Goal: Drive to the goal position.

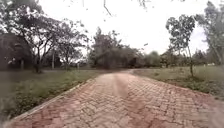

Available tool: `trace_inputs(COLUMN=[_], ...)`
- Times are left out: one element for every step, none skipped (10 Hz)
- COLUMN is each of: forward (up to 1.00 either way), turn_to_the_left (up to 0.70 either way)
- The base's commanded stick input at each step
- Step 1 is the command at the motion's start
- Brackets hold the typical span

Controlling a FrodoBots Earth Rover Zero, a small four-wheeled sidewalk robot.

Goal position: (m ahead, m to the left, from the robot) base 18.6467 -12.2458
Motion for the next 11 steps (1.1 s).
trace_inputs(forward=[0.7, 0.7, 0.7, 0.7, 0.7, 0.7, 0.7, 0.7, 0.7, 0.7, 0.7], turn_to_the_left=[-0.05, -0.23, -0.11, -0.04, 0.0, 0.0, 0.0, 0.0, 0.0, 0.0, 0.0])
